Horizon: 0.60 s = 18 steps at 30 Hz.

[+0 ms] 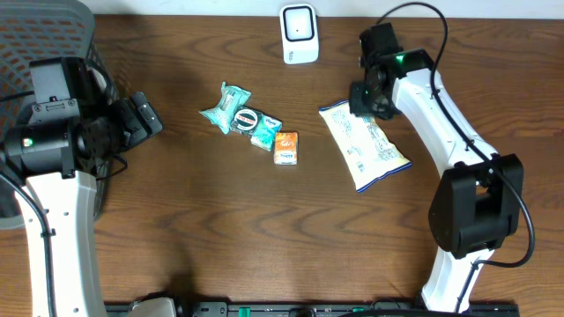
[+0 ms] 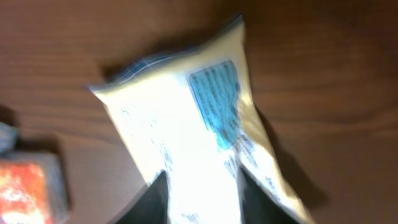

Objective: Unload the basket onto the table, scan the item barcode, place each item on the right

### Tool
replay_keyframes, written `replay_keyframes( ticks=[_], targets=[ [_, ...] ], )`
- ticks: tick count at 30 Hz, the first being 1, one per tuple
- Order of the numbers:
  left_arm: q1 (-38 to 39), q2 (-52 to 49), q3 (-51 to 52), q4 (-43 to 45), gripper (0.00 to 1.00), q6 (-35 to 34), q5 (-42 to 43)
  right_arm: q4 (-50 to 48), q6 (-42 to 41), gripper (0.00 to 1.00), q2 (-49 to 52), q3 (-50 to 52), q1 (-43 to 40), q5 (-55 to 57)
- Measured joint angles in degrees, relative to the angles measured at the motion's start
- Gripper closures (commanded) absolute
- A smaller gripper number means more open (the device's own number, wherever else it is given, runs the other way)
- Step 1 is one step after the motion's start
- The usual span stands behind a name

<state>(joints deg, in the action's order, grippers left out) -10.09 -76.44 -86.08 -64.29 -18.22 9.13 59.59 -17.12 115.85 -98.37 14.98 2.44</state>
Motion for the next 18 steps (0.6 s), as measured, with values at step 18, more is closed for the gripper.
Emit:
replay_keyframes(
  ticks=[18],
  targets=[
    [0.0, -0.02, 0.0, 0.0, 0.03, 0.0, -0.02, -5.6, -0.24, 0.69, -0.22, 17.9, 0.7, -7.8]
  ],
)
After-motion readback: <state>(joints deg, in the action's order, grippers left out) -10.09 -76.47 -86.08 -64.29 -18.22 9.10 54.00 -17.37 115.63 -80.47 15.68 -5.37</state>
